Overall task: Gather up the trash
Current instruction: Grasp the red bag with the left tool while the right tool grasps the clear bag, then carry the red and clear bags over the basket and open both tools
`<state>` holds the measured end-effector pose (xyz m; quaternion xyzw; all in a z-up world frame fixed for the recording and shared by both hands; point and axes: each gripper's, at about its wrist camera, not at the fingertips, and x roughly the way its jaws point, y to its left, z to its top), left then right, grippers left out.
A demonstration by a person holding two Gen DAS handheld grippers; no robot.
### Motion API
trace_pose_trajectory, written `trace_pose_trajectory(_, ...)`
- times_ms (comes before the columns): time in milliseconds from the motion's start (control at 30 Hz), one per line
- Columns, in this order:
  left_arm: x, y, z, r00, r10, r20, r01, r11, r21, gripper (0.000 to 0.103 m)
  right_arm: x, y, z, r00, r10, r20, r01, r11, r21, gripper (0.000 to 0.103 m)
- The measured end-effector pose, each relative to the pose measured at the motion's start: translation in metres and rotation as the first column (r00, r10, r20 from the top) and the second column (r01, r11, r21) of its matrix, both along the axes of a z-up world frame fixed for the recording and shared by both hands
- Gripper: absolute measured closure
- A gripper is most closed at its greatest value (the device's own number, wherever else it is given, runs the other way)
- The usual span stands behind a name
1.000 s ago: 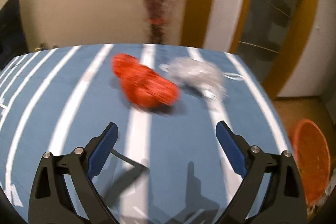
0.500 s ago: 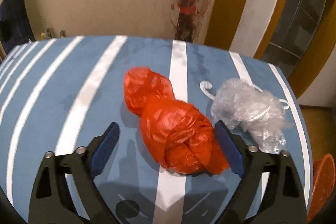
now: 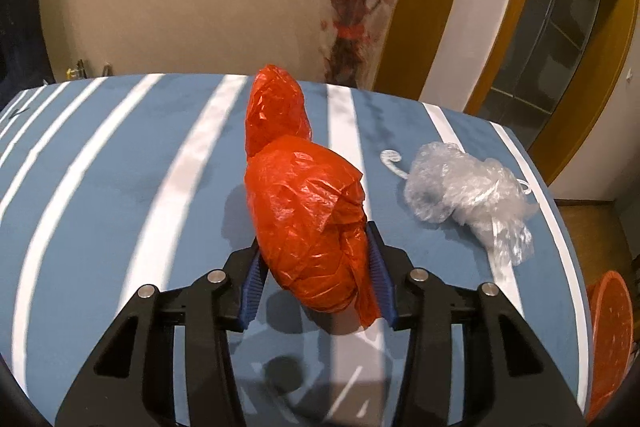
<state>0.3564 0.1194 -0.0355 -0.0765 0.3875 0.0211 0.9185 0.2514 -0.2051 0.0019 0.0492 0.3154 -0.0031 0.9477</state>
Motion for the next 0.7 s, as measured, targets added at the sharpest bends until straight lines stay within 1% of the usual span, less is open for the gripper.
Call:
trace_pose_trajectory(167,-0.026,0.030,0.009,0.999,0.025,0.028,-0.026,0.999,0.033,0.057,0.032,0.049,0.002,0.994,0.109,-0.007,-0.109,0.994,0.021,0.011)
trace_pose_trajectory(300,-0.037,0.050,0.013,0.998,0.045,0.041,-0.047,0.998,0.045,0.057,0.071,0.088,-0.001,0.985,0.174,-0.011,-0.174,0.985,0.016,0.011)
trace_pose_trajectory(433,-0.037,0.064,0.012,0.998,0.054,0.037,-0.055,0.997,0.044,0.057,0.126,0.125,-0.010,0.982,0.188,-0.031,-0.187,0.982,0.030,0.011)
trace_pose_trajectory(567,-0.036,0.070,0.007,0.998,0.055,0.026,-0.056,0.998,0.039,0.057,0.172,0.152,-0.027,0.975,0.202,-0.088,-0.204,0.979,-0.014,0.012)
trace_pose_trajectory(600,-0.037,0.071,0.006,0.998,0.055,0.025,-0.056,0.998,0.038,0.057,0.180,0.156,-0.033,0.972,0.207,-0.110,-0.210,0.977,-0.021,0.014)
trace_pose_trajectory(633,-0.038,0.072,0.005,0.998,0.054,0.023,-0.054,0.998,0.036,0.057,0.189,0.160,-0.039,0.968,0.212,-0.138,-0.217,0.976,-0.025,0.022)
trace_pose_trajectory(667,-0.038,0.071,0.003,0.999,0.051,0.019,-0.052,0.998,0.033,0.057,0.195,0.162,-0.044,0.963,0.217,-0.163,-0.224,0.974,-0.026,0.036)
trace_pose_trajectory(700,-0.039,0.071,0.002,0.999,0.049,0.017,-0.050,0.998,0.032,0.057,0.198,0.163,-0.049,0.955,0.227,-0.189,-0.235,0.972,-0.026,0.045)
